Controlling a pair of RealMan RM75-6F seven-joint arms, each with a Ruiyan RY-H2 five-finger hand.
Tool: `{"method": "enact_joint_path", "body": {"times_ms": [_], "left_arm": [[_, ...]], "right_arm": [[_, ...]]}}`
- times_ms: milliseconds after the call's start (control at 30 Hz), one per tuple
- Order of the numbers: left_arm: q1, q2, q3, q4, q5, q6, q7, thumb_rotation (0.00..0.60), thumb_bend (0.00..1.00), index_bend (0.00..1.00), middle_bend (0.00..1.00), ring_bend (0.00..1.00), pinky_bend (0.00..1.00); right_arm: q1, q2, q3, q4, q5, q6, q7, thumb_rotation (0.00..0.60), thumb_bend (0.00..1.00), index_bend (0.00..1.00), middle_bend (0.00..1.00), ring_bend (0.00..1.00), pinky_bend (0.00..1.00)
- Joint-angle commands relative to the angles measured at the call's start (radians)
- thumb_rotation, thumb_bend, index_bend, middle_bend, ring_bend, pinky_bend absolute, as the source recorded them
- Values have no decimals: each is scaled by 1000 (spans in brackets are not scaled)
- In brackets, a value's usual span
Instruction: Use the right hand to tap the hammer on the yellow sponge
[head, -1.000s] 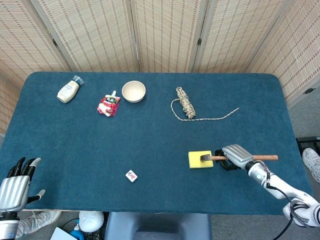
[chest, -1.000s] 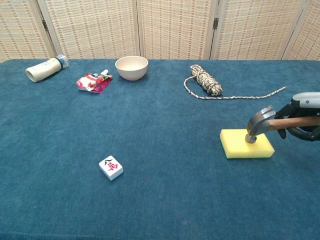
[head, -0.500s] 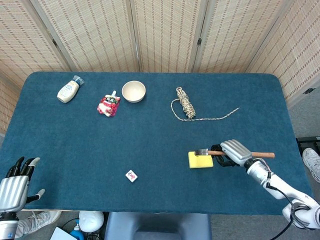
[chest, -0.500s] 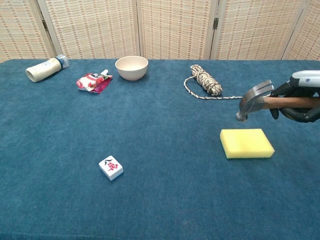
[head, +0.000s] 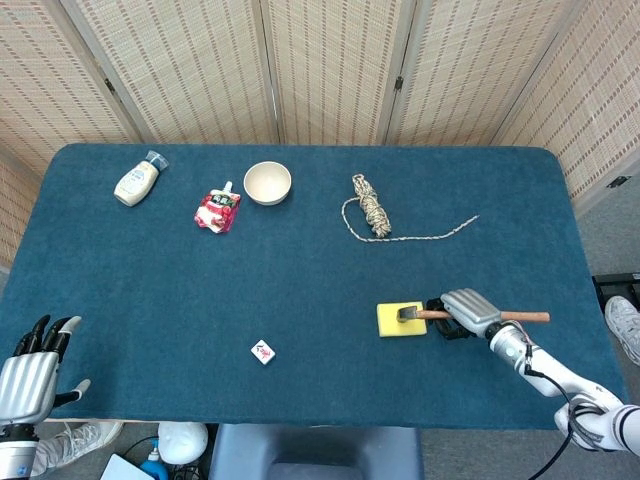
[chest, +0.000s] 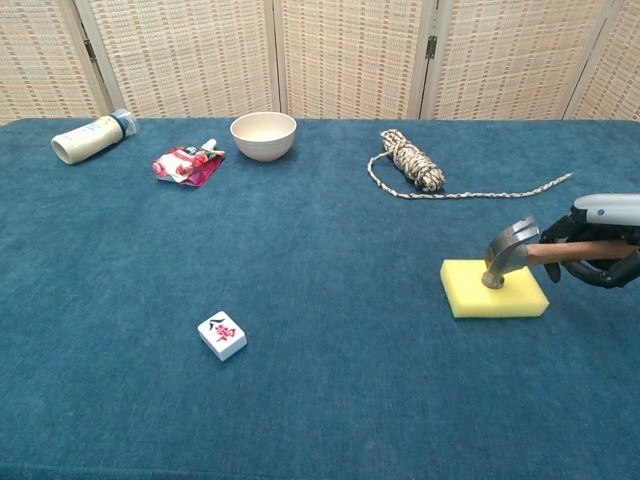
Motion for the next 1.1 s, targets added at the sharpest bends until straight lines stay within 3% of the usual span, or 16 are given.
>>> {"method": "enact_joint_path", "body": {"times_ms": [33, 233, 467, 767, 867, 1033, 1100], "left_arm": [[0, 1, 1, 0, -1, -1, 1, 600, 199, 135, 180, 65, 203], [0, 4, -4, -4, 3, 9, -1, 600, 199, 135, 180, 65, 203], [-5, 0, -3, -9, 8, 3, 5, 600, 199, 132, 180, 65, 203], [-10, 3, -7, -19, 14, 5, 12, 600, 199, 132, 180, 65, 203], [-7, 5, -5, -20, 12, 8, 11, 600, 199, 132, 180, 65, 203], [1, 10, -2, -16, 0, 10, 8, 600, 199, 132, 180, 65, 203], [2, 13, -1, -16, -4, 9, 6, 600, 199, 132, 180, 65, 203]], "right_arm": [[2, -8, 0, 7, 9, -4, -2, 600, 962, 848, 840, 804, 847], [-17, 30, 34, -31, -2, 99, 68, 600, 962, 848, 840, 804, 847], [0, 33, 70, -21, 21, 101, 89, 600, 960, 848, 836, 804, 847], [89, -134, 160, 105, 92, 12, 66, 600, 876, 848, 796, 798, 846], [126, -204, 190, 161, 126, -33, 50, 600, 806, 825, 742, 756, 801], [175, -305, 214, 260, 161, -96, 10, 600, 640, 624, 594, 608, 645], [189, -329, 215, 286, 166, -118, -2, 600, 550, 418, 435, 472, 538]]}}
